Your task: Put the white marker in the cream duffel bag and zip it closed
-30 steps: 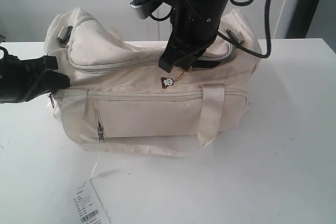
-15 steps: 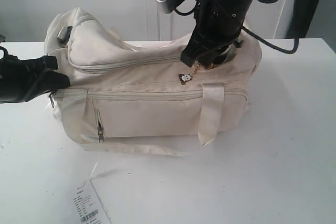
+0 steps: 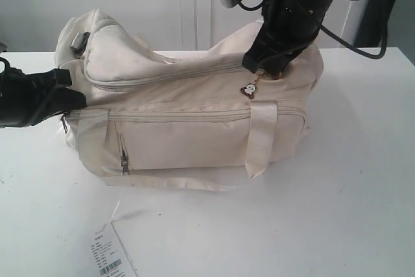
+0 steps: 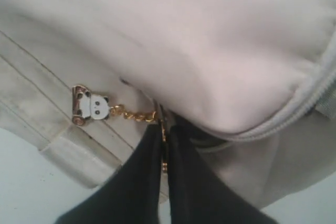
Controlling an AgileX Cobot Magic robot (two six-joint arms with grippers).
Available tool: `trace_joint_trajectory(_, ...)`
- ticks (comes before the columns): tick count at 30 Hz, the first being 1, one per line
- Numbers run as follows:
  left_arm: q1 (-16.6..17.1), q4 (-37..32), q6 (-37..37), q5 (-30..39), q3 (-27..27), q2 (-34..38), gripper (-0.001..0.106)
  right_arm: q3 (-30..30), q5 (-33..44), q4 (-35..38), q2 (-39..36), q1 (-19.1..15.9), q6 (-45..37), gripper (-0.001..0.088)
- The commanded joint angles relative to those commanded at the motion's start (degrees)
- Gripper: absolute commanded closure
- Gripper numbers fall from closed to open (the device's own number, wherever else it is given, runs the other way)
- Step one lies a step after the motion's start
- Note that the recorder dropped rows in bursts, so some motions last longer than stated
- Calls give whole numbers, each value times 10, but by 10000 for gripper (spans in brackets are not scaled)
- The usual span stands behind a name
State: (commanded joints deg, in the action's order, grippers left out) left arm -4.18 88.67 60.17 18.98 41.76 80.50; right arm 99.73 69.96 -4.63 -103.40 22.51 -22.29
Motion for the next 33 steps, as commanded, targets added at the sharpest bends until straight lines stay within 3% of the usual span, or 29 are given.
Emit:
trace_joint_trajectory(13, 0, 0, 0, 0, 0, 0, 1050, 0, 0, 0, 0, -30, 0, 868)
trace_joint_trajectory(22, 0, -4, 0, 3, 0, 0, 1039, 0, 0, 26, 0, -32, -1, 868)
trace_joint_trajectory(24, 0, -4, 1, 1, 0, 0, 976, 0, 0, 41, 0, -32, -8, 868)
trace_joint_trajectory(26, 0, -5, 1, 11, 0, -1, 842, 0, 0, 50, 0, -32, -10, 868)
trace_joint_trajectory(28, 0, -51, 1, 23, 0, -9, 548, 0, 0, 51, 0, -32, -10, 868)
trace_joint_trajectory(29, 0, -107, -4, 23, 0, -20, 312, 0, 0, 51, 0, -32, -10, 868)
trace_joint_trajectory(30, 1, -131, -16, 23, 0, -26, 227, 0, 0, 51, 0, -32, -10, 868)
trace_joint_trajectory(31, 3, -186, -51, 18, 0, -47, 158, 0, 0, 51, 0, -32, -10, 868)
trace_joint_trajectory(33, 15, -251, -53, 37, 5, -88, 156, 0, 0, 51, 0, -32, -10, 868)
